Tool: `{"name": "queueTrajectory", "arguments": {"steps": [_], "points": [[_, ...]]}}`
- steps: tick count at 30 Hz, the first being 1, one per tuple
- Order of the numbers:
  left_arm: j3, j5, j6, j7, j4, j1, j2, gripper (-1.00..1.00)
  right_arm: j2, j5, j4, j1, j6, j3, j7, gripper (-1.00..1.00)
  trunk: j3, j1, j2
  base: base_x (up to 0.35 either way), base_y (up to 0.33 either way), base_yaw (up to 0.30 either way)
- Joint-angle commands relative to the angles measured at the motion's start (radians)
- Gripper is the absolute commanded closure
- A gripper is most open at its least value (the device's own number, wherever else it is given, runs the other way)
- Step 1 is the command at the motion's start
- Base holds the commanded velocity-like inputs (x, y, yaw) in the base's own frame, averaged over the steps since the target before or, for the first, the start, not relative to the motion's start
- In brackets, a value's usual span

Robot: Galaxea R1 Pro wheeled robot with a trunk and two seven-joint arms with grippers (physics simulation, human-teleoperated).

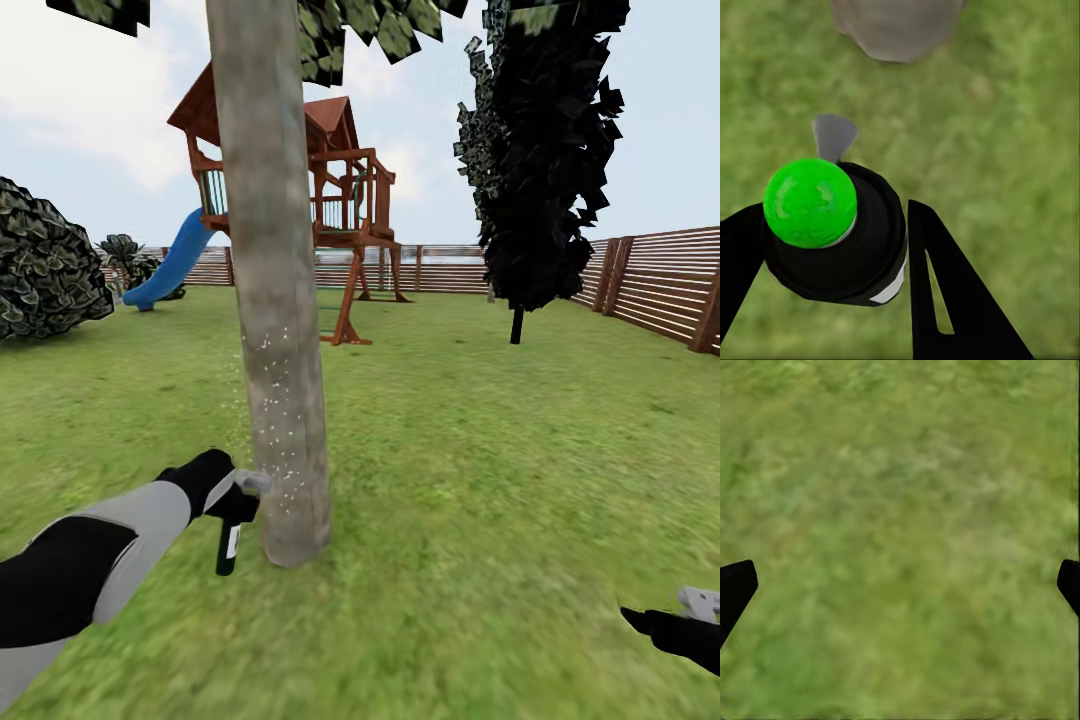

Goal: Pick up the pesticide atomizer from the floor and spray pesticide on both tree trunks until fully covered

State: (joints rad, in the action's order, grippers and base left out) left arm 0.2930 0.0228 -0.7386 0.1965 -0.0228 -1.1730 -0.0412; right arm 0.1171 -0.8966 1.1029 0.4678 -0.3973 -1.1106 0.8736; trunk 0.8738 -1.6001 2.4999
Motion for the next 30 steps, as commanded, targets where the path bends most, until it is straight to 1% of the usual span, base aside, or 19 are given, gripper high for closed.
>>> {"name": "queueTrajectory", "arguments": {"steps": [1, 2, 3, 4, 5, 7, 8, 11, 14, 15, 18, 20, 22, 30], "points": [[0.000, 0.000, 0.007, 0.000, 0.000, 0.005, 0.000, 1.00, -0.001, -0.035, 0.000, 0.000, 0.000, 0.000, 0.000, -1.00, 0.000, 0.000, 0.000, 0.000, 0.000, 0.000], [0.001, 0.001, 0.011, -0.001, 0.000, 0.009, 0.003, 1.00, -0.001, -0.060, 0.000, 0.000, -0.001, 0.000, 0.001, -1.00, 0.000, 0.000, 0.000, 0.000, 0.000, 0.119], [0.000, 0.006, 0.012, -0.001, 0.000, 0.013, 0.004, 1.00, -0.001, -0.067, 0.000, 0.000, -0.001, 0.000, 0.001, -1.00, 0.000, 0.000, 0.000, 0.000, 0.000, 0.201], [0.000, 0.019, 0.013, -0.002, -0.002, 0.014, 0.004, 1.00, -0.001, -0.069, 0.000, 0.000, 0.000, 0.000, 0.001, -1.00, 0.000, 0.000, 0.000, 0.000, 0.000, 0.229], [0.000, 0.044, 0.015, -0.002, -0.007, 0.015, 0.005, 1.00, -0.001, -0.070, 0.000, 0.000, 0.000, 0.000, 0.001, -1.00, 0.000, 0.000, 0.000, 0.000, 0.000, 0.243], [0.001, 0.097, 0.046, -0.002, -0.012, 0.016, 0.007, 1.00, -0.004, -0.071, 0.000, 0.000, -0.001, 0.000, 0.001, -1.00, 0.000, 0.000, 0.000, 0.000, -0.141, 0.253], [0.001, 0.103, 0.052, -0.002, -0.012, 0.016, 0.007, 1.00, -0.005, -0.071, 0.000, 0.000, -0.001, 0.001, 0.001, -1.00, 0.000, 0.000, 0.000, 0.000, -0.271, 0.257], [0.001, 0.110, 0.067, -0.002, -0.011, 0.018, 0.007, 1.00, -0.007, -0.071, 0.000, 0.000, -0.001, 0.001, 0.001, -1.00, 0.000, 0.000, 0.000, 0.000, -0.307, 0.218], [0.001, 0.113, 0.120, -0.002, -0.009, 0.040, 0.009, 1.00, -0.009, -0.071, 0.000, 0.000, -0.002, 0.001, 0.001, -1.00, 0.000, 0.000, 0.000, -0.021, -0.322, 0.028], [0.001, 0.114, 0.126, -0.002, -0.009, 0.044, 0.009, 1.00, -0.009, -0.071, 0.000, 0.000, -0.002, 0.001, 0.001, -1.00, 0.000, 0.000, 0.000, -0.020, -0.323, 0.005], [0.001, 0.114, 0.132, -0.002, -0.009, 0.048, 0.010, 1.00, -0.009, -0.071, 0.002, 0.000, -0.002, 0.000, 0.001, -1.00, 0.000, 0.000, 0.000, -0.004, -0.323, 0.001], [0.001, 0.114, 0.133, -0.002, -0.009, 0.049, 0.020, 1.00, -0.010, -0.071, 0.003, 0.000, -0.002, 0.000, 0.001, -1.00, 0.000, 0.000, 0.000, 0.000, -0.324, 0.031], [0.001, 0.114, 0.133, -0.002, -0.009, 0.049, 0.024, 1.00, -0.010, -0.071, 0.003, 0.000, -0.002, 0.000, 0.001, -1.00, 0.000, 0.000, 0.000, 0.000, -0.324, 0.213], [0.001, 0.114, 0.133, -0.002, -0.009, 0.049, 0.024, 1.00, -0.010, -0.071, 0.003, 0.000, -0.002, 0.000, 0.001, -1.00, 0.000, 0.000, 0.000, 0.016, -0.326, 0.244]]}}
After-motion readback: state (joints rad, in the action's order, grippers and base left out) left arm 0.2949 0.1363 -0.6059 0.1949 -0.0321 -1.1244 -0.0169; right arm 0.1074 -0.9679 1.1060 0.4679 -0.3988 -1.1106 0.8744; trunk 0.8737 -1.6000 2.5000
